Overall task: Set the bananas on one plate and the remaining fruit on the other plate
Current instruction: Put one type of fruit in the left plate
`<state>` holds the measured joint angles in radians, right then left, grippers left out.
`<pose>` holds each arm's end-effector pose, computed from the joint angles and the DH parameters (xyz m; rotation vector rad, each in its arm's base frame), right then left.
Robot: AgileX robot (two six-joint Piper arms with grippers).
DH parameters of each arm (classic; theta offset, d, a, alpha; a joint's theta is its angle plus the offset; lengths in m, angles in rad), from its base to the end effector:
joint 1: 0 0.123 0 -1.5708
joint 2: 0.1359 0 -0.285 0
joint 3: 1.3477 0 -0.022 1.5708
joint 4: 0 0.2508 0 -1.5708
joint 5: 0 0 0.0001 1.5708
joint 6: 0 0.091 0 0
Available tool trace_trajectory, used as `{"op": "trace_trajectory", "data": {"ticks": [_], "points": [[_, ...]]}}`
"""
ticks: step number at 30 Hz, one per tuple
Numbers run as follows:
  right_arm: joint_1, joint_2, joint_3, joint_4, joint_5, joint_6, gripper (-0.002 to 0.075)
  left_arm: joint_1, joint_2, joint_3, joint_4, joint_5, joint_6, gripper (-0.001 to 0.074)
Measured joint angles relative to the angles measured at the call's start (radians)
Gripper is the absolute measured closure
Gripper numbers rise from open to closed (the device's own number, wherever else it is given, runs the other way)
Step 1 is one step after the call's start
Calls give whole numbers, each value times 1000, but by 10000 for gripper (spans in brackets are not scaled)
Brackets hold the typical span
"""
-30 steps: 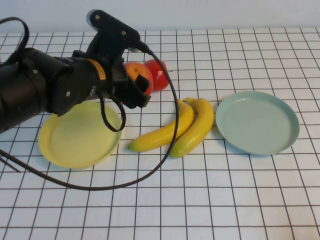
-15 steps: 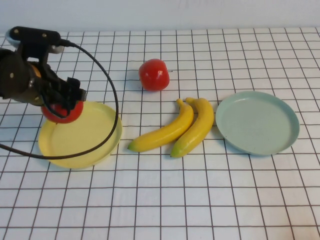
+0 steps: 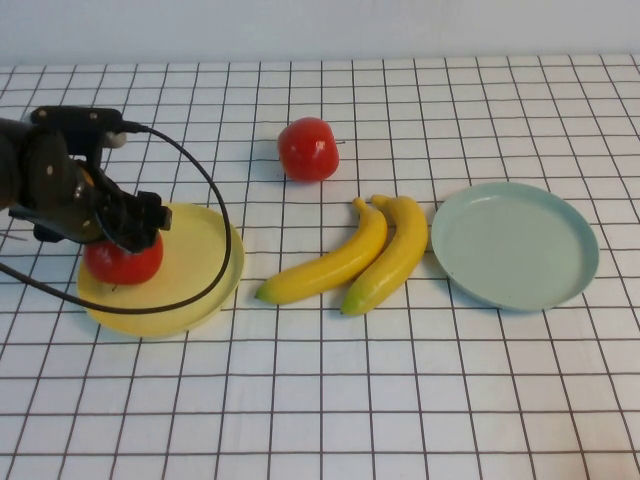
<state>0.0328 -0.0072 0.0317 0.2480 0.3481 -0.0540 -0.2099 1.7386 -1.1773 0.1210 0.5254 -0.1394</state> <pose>0.0532 0.0094 0.1725 0.0772 1.8497 0.2256 0.3608 -0.0712 0.2237 0.2016 2.5564 -0.0153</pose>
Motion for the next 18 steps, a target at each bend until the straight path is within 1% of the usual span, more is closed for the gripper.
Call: {"op": "trace_trajectory", "data": {"ticks": [2,4,7,11,16,18], "points": [[0,0,0,0,0,0,515,0,0,-4,-9,-8,11,109],[0,0,0,0,0,0,515,0,0,-4,-37,-8,45,71],[0,0,0,0,0,0,515,0,-8,-8,-90,-5,111,67],[0,0,0,0,0,0,515,0,-33,-57,-121,53,147,66],[0,0,0,0,0,0,515,-4,-73,-184,-153,146,161,66],[0,0,0,0,0,0,515,-18,-78,-229,-153,159,161,66]]}}
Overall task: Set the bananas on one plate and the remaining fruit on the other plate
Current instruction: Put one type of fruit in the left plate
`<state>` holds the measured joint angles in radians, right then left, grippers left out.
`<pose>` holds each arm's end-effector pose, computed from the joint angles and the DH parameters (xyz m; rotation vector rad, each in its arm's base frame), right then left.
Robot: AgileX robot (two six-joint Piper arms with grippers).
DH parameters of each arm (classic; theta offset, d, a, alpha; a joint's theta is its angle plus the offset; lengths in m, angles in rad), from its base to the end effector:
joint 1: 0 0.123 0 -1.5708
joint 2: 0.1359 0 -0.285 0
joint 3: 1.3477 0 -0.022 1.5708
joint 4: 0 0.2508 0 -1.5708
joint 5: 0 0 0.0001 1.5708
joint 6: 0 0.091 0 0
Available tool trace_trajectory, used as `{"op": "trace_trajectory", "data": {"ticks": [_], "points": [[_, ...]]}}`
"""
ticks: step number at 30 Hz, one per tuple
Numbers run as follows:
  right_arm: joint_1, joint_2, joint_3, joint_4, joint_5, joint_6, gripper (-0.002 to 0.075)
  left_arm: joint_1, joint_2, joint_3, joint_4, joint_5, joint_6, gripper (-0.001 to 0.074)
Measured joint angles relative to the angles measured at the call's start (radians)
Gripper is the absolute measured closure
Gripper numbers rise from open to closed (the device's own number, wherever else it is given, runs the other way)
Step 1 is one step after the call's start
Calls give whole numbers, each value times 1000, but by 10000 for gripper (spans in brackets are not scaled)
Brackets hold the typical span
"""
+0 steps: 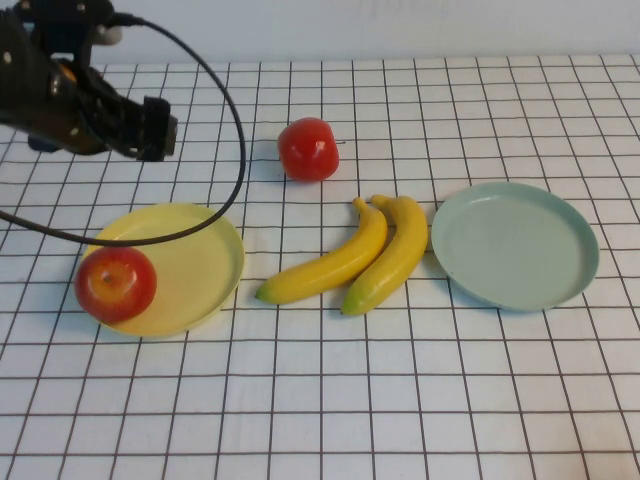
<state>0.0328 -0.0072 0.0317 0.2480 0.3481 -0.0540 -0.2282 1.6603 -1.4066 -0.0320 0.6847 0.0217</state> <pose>0.0532 0.0094 0.1725 0.0772 1.8497 0.2256 0.3645 -0.0865 0.3124 0.2816 2.4093 -0.1297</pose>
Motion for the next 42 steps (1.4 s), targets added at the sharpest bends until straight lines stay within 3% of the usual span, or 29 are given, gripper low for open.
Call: {"op": "trace_trajectory", "data": {"ticks": [8,19,31,42], "points": [[0,0,0,0,0,0,515,-128,26,-44,-3,-185,53,66],[0,0,0,0,0,0,515,-258,278,-52,-2,-576,69,66],[0,0,0,0,0,0,515,-275,428,-105,-24,-774,-4,66],[0,0,0,0,0,0,515,-275,491,-105,-87,-834,-67,66]]}}
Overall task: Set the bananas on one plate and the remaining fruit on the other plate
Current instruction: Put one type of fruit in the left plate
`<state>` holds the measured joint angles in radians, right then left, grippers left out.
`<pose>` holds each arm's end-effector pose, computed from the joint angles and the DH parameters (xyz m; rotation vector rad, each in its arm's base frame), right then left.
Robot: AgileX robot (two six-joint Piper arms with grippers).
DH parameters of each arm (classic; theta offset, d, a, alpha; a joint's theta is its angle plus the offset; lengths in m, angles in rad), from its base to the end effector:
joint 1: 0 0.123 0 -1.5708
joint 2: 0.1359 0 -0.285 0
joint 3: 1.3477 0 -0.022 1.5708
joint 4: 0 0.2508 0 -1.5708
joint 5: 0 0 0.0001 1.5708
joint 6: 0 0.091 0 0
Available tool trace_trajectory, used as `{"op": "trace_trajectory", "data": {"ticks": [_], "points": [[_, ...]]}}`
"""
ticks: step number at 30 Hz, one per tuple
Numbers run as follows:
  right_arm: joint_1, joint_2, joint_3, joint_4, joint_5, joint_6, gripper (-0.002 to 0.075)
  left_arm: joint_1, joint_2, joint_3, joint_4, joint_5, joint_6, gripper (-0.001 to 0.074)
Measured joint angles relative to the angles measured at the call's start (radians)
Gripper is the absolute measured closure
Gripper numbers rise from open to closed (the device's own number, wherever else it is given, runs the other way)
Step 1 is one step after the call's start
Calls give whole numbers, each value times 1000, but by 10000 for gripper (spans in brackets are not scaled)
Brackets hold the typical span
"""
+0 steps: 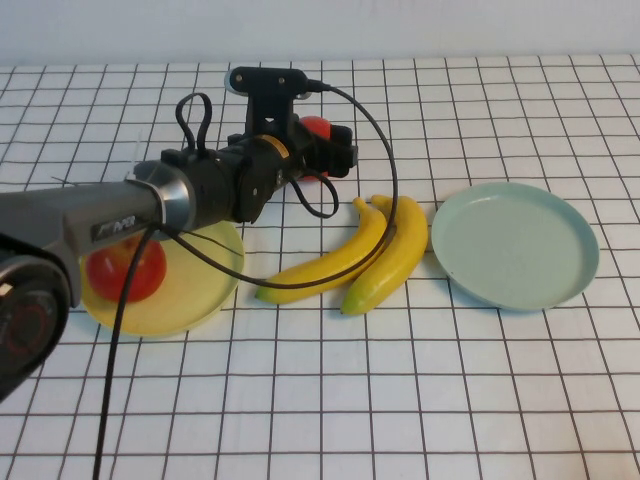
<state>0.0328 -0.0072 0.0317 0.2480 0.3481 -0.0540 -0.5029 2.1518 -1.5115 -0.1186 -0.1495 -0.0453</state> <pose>0.0532 0.0094 0.1725 0.0772 1.8497 0.2256 0.4352 -0.2376 0.1889 0.3270 1.9720 -0.4140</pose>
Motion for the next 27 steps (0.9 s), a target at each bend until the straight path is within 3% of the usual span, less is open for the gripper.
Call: {"op": "trace_trajectory", "data": {"ticks": [18,27], "points": [[0,0,0,0,0,0,515,2,64,-12,-52,-24,15,67],[0,0,0,0,0,0,515,0,64,-29,-18,-50,21,119]]}}
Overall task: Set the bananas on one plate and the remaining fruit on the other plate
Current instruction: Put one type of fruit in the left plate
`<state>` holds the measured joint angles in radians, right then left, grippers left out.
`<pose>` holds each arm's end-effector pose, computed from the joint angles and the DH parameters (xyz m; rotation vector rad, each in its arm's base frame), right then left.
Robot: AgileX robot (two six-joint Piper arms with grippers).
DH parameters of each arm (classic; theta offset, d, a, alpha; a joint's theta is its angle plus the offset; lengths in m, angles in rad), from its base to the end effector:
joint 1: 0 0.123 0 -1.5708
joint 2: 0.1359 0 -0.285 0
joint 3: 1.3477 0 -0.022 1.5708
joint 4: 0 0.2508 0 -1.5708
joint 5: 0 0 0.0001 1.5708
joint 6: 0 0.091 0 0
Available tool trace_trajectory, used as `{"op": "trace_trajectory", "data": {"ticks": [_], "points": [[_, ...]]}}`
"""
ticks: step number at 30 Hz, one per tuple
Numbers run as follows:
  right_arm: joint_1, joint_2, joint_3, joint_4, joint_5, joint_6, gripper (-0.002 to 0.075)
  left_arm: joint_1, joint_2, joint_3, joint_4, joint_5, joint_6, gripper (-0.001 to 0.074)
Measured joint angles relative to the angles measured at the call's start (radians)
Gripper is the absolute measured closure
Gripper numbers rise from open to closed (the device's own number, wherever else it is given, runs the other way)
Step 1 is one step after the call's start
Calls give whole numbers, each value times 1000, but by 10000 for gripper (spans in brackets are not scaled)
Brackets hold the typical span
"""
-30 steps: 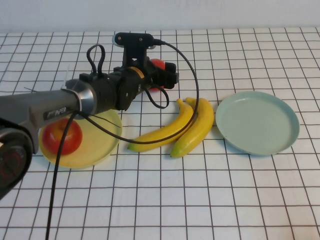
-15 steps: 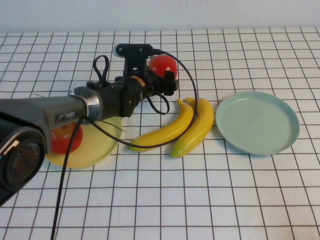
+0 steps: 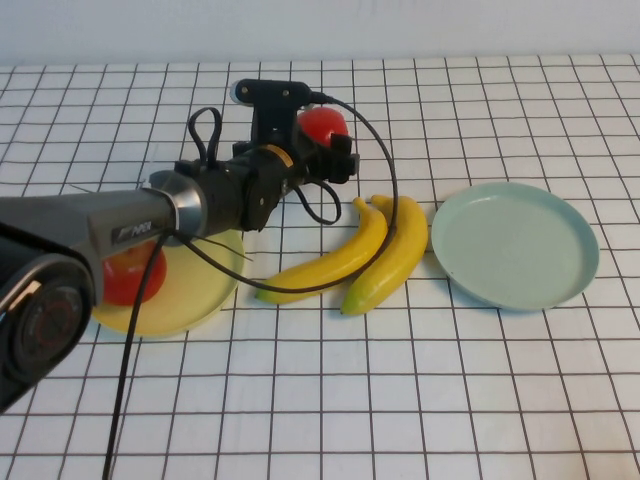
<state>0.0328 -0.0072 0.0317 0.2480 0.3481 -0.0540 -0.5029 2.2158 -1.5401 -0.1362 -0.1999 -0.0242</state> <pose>0.0532 0.0094 0.1725 0.0772 1.8497 0.2256 0.4441 -0.2415 0.1698 0.3229 1.9568 -0.4056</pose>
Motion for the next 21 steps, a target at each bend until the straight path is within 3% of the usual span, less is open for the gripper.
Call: {"op": "trace_trajectory", "data": {"ticks": [21], "points": [[0,0,0,0,0,0,515,0,43,-53,11,-1,-9,122]]}}
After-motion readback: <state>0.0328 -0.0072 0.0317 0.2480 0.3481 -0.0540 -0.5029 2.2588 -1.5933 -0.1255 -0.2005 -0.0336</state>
